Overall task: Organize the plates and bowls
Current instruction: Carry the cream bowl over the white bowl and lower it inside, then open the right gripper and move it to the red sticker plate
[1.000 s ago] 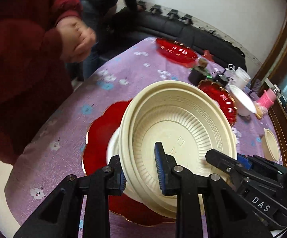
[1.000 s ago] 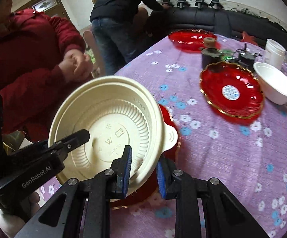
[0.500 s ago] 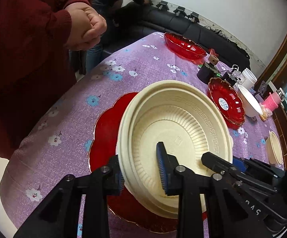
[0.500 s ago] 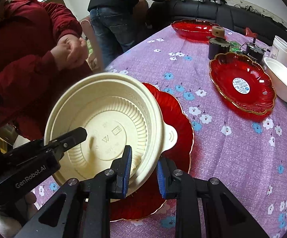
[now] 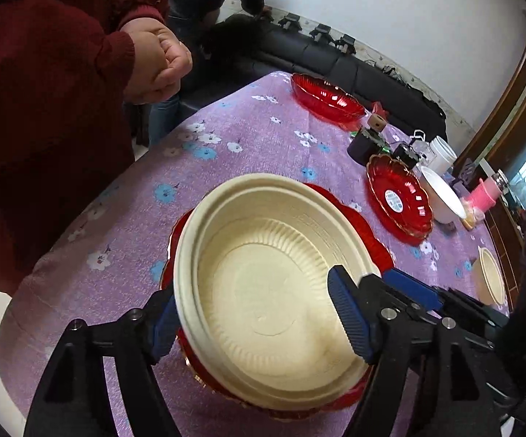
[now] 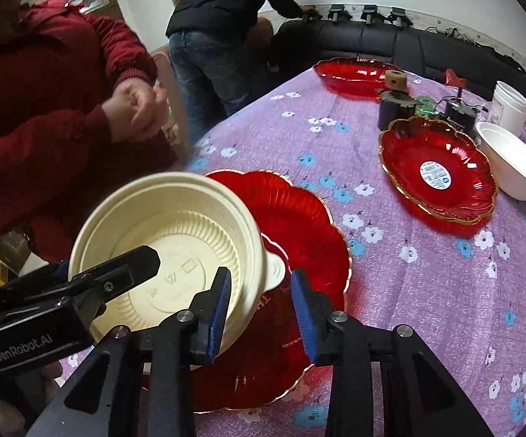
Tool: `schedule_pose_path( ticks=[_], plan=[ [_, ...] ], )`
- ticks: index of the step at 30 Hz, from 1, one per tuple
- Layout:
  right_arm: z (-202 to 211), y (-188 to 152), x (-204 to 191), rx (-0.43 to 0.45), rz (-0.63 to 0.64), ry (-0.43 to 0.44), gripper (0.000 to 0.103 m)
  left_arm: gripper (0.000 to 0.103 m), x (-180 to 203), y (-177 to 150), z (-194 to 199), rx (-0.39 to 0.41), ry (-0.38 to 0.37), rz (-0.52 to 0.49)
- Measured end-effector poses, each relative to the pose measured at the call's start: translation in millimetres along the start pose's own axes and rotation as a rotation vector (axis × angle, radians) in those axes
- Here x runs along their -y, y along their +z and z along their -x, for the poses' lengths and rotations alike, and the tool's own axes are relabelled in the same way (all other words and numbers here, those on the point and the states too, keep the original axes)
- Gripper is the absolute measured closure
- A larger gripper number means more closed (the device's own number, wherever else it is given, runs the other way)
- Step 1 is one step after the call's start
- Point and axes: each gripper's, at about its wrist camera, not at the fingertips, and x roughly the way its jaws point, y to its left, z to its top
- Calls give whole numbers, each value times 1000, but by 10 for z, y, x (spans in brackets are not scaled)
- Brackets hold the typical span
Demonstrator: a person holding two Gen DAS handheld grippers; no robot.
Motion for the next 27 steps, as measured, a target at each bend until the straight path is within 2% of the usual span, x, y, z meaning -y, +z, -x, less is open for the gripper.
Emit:
schedule_pose_path(
  ticks=[2, 5, 7, 12, 17, 19, 22, 23, 25, 27],
  plan=[
    [-2, 0, 27, -8, -4, -20, 65, 29, 41, 6, -93, -11, -13, 7],
    [9, -23, 58, -24, -6, 3, 65, 28, 138, -17, -124, -4, -10, -5],
    [52, -33, 27, -16, 33, -37, 67, 28, 167, -30, -125, -15, -12, -17],
    [118, -14, -10, 6, 99, -93, 73, 28, 6, -10, -39, -10, -34, 25],
    [113, 21, 26, 8, 76, -57, 74, 28, -220, 0, 135, 20, -43, 107],
    [146, 14, 89, 24, 34, -40, 72, 27, -252, -20, 236, 44, -39, 121],
    [228, 15, 301, 49, -93, 51, 57, 25, -231, -83, 408, 84, -49, 121],
    [266, 12, 395, 60, -127, 70, 56, 23, -211, -103, 455, 95, -46, 113],
    [339, 6, 551, 87, -171, 57, 56, 22, -151, -147, 537, 117, -54, 94],
    [414, 12, 807, 128, -224, 0, 56, 21, -107, -171, 576, 126, -65, 82]
  ],
)
